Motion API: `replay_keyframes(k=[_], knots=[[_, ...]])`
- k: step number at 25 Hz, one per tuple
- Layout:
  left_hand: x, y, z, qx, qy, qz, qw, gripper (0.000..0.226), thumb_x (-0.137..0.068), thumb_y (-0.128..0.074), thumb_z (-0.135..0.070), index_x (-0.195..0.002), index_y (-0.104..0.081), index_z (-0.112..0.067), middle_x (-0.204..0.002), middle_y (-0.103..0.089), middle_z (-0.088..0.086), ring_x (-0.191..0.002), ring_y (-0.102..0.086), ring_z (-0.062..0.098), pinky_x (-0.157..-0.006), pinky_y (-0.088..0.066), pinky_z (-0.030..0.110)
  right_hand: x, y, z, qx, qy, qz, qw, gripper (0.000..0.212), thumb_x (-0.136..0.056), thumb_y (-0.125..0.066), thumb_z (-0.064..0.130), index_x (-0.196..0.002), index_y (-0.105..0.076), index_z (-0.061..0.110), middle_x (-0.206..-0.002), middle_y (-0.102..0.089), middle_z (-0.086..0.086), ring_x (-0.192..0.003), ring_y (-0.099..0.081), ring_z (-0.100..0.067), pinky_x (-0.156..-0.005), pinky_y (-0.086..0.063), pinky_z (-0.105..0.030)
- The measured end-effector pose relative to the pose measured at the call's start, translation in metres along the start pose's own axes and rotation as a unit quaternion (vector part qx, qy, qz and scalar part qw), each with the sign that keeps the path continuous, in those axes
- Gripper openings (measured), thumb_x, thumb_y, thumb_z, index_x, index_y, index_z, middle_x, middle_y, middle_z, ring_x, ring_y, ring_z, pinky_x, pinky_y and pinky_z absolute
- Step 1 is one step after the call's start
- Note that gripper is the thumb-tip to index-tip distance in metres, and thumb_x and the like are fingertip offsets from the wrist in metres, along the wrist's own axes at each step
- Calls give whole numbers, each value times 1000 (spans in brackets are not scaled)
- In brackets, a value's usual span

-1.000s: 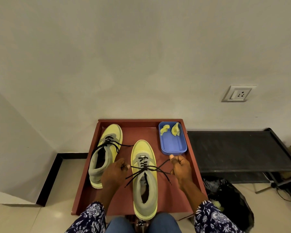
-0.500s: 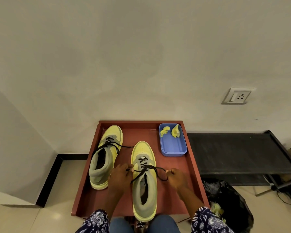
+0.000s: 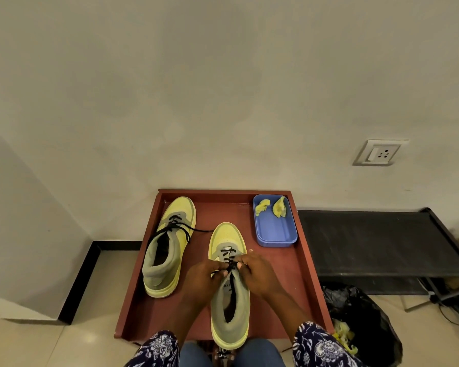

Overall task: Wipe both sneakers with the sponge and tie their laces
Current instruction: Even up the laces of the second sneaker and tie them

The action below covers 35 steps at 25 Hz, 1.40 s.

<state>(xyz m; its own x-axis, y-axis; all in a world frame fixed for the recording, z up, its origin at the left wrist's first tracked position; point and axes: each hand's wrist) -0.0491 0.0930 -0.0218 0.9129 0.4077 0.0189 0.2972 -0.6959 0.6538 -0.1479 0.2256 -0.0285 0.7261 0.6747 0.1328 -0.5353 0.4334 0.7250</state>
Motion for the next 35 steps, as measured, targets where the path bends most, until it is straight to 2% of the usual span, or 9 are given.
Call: replay_keyframes(k=[4,9,12,18,23,26,29,32,35], knots=[[-1,0,-1,-8,-20,-2,1000,21,-86,-61,-11,-105,-71,-13,-103,-71,3,-97,-65,15,-85,-50,29,4,5,8,-29,-18,-11,999,22,-95,-42,12,-105,-60,5,-106,-65,-10,-96,-58,-23,-79,-39,-23],[0,0,1,-9,-34,-12,999,21,-86,-60,-8,-104,-71,-12,-99,-72,4,-93,-66,16,-80,-50,28,3,6,10,-104,-93,-19,990,9,-94,-45,14,-89,-51,18,-88,-61,0,-81,-57,-16,-69,-42,-23],[2,0,3,-7,-28,-15,999,20,-87,-59,-7,-102,-72,-11,-98,-73,5,-92,-67,18,-78,-50,28,5,8,6,-70,-102,-31,992,27,-88,-47,2,-74,-49,25,-86,-60,1,-81,-54,-15,-66,-41,-20],[9,-6,8,-12,9,-44,999,23,-90,-52,-9,-102,-72,-10,-95,-73,7,-88,-67,21,-71,-40,17,19,-3,-2,-57,-138,-28,988,31,-83,-44,-4,-74,-57,22,-83,-62,2,-79,-55,-14,-70,-38,-16],[29,-19,11,2,51,-87,995,33,-89,-42,-16,-101,-69,-2,-88,-71,16,-74,-64,23,-65,-37,23,40,-13,9,-100,-146,-83,981,23,-92,-45,14,-91,-67,6,-90,-70,-9,-76,-59,-17,-68,-43,-24],[44,-27,5,46,65,-97,992,54,-88,-30,-40,-105,-66,-4,-94,-71,12,-85,-66,26,-72,-44,26,52,-28,19,-74,-146,-84,983,31,-93,-48,33,-99,-63,6,-96,-70,-11,-86,-64,-25,-74,-47,-29],[50,-34,5,77,112,-52,989,64,-79,-33,-60,-103,-63,-9,-94,-70,5,-89,-66,22,-74,-46,26,57,-36,27,-34,-188,-62,980,33,-92,-50,31,-108,-52,2,-107,-66,-16,-100,-62,-32,-78,-46,-31],[45,-37,7,58,167,4,984,39,-83,-57,-38,-109,-58,-9,-103,-68,7,-98,-63,23,-83,-48,32,56,-37,32,-1,-229,-57,972,31,-93,-47,27,-111,-50,2,-115,-63,-17,-108,-59,-32,-83,-46,-30],[38,-36,7,60,183,13,981,22,-87,-54,-16,-106,-58,-6,-105,-65,11,-97,-61,24,-83,-47,33,53,-38,34,14,-239,-60,969,28,-93,-44,22,-111,-54,3,-115,-63,-16,-106,-60,-32,-84,-47,-31]])
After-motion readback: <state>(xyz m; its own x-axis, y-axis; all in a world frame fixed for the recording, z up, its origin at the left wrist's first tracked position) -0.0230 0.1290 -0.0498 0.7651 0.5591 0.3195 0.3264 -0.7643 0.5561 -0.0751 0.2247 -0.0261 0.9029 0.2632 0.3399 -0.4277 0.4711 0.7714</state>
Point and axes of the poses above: each hand's wrist, its own x-axis away from the middle knuckle, its own y-axis out of the back of the hand, z = x × y
